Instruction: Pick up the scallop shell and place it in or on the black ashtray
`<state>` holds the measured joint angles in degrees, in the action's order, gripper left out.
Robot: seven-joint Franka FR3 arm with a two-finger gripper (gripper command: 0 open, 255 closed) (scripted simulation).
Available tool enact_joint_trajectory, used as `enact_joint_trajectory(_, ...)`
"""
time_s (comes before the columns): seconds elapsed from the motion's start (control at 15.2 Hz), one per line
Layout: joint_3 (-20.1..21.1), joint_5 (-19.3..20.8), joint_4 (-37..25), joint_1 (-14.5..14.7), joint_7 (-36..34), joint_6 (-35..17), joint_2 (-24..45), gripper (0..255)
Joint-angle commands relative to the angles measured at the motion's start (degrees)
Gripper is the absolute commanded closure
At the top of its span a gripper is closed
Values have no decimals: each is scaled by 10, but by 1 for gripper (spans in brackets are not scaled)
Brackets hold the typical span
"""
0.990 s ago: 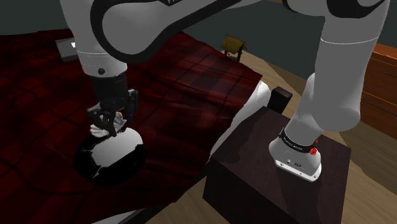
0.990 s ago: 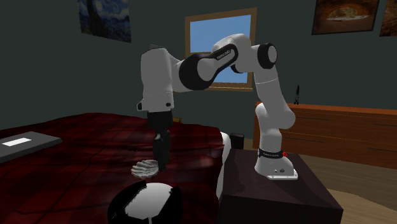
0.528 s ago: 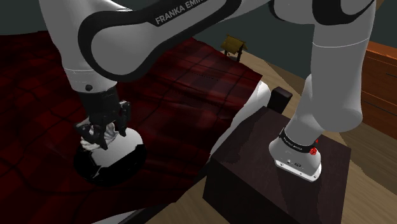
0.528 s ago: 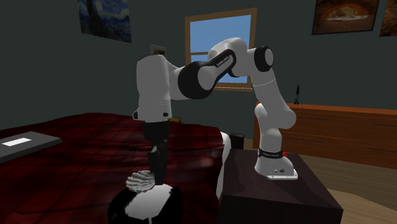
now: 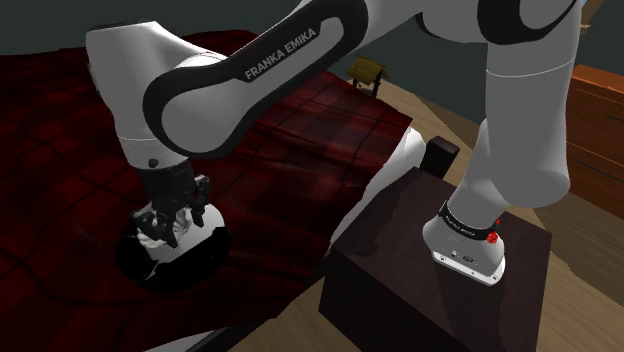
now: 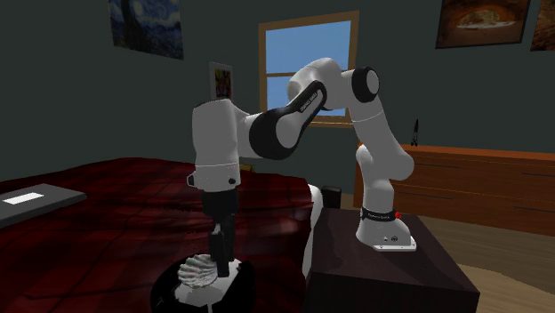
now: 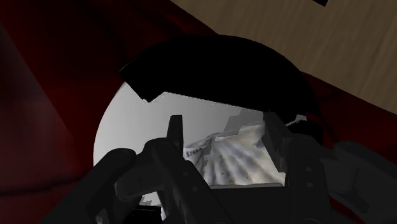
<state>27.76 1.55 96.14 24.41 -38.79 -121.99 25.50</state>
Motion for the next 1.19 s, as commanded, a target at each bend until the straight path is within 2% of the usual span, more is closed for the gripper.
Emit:
enact_joint_trajectory(0.0,-2,3,6,2,-1,-13,7,255)
enact_joint_trajectory(0.59,-3,5,11,2,-1,-21,11,255)
enact_joint_trajectory(0.66,-3,5,11,2,-1,-21,11,0)
enact_joint_trajectory(0.99,-3,5,11,2,-1,-21,11,0)
enact_joint_trajectory(1.12,1,-3,-3,-5,4,10,-7,0)
